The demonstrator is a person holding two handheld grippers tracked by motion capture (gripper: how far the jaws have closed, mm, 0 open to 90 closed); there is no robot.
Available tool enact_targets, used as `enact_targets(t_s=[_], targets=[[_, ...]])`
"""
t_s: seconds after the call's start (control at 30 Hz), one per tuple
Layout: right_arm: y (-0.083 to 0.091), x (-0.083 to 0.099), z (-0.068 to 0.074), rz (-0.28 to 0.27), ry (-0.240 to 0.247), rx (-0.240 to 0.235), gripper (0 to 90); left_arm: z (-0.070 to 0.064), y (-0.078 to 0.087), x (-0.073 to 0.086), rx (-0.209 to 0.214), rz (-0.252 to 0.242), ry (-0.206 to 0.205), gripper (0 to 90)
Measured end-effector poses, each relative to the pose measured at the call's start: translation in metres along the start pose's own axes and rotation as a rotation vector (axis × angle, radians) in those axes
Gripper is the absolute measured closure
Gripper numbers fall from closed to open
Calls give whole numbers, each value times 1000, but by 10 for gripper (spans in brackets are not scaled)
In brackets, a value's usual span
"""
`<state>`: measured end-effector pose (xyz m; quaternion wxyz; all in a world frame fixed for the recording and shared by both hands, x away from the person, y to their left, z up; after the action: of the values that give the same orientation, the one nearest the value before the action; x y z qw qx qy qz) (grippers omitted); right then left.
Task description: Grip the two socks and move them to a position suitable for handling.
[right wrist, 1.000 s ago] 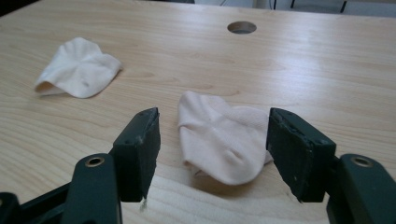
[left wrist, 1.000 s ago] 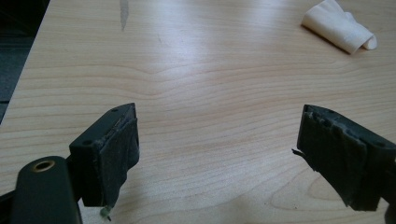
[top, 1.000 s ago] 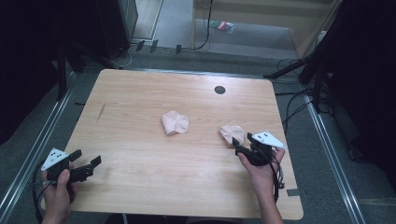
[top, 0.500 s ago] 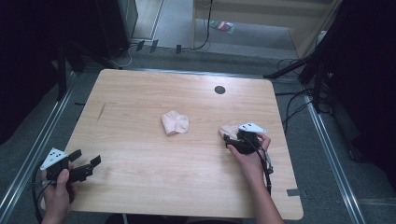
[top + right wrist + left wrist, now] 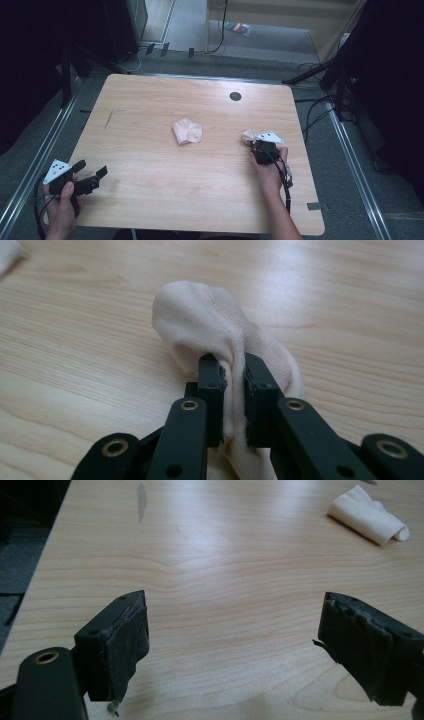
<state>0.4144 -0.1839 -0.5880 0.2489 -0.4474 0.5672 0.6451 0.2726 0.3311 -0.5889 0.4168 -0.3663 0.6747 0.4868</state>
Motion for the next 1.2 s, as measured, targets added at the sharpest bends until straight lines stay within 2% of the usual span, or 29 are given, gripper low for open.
enact_targets(t_s=[0.07, 0.2, 0.3, 0.47, 0.5, 0.53, 0.57, 0.67, 0.7, 0.73, 0.77, 0.87, 0.93, 1.03, 1.2], targets=[[9, -8, 2, -35, -18, -3, 820, 1, 0, -2, -14, -4, 5, 134], [31, -25, 10, -90, -62, -27, 820, -5, 1, -9, -6, -21, -1, 134], [45, -34, 16, -98, -106, -63, 819, -16, 1, -17, -3, -35, -26, 134], [65, -42, 30, -118, -109, -103, 819, -42, -3, -28, 25, -42, -52, 133], [69, -44, 32, -124, -115, -106, 819, -42, -3, -28, 25, -42, -52, 133], [69, -44, 32, -124, -115, -106, 819, -49, -5, -30, 37, -44, -58, 133], [77, -47, 39, -134, -124, -113, 819, -60, -9, -32, 52, -46, -59, 133], [83, -49, 49, -144, -103, -120, 818, -79, -16, -36, 85, -52, -73, 133], [85, -49, 52, -144, -110, -125, 818, -86, -19, -37, 93, -52, -83, 133], [85, -49, 52, -144, -110, -125, 818, -86, -19, -37, 93, -52, -83, 133], [89, -48, 60, -145, -103, -135, 818, -100, -26, -38, 115, -43, -108, 133], [93, -46, 71, -150, -109, -152, 818, -121, -35, -40, 147, -45, -129, 133], [95, -44, 78, -145, -121, -166, 817, -135, -39, -41, 169, -50, -127, 133], [97, -40, 91, -143, -110, -184, 817, -152, -44, -41, 190, -59, -111, 132], [96, -32, 116, -121, -67, -210, 817, -172, -47, -39, 224, -63, -102, 130]])
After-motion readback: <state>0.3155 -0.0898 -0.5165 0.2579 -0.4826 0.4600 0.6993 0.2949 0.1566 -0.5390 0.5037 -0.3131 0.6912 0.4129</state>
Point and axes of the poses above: each handheld gripper's, and its own axes: y roughly backward along the jaws, x roughly out of its underside, z roughly to its left, the point moved 8 cm from there along -y, roughly forward along the jaws, and after that the axes turned 7 degrees about -z, right-handed, at the moved point
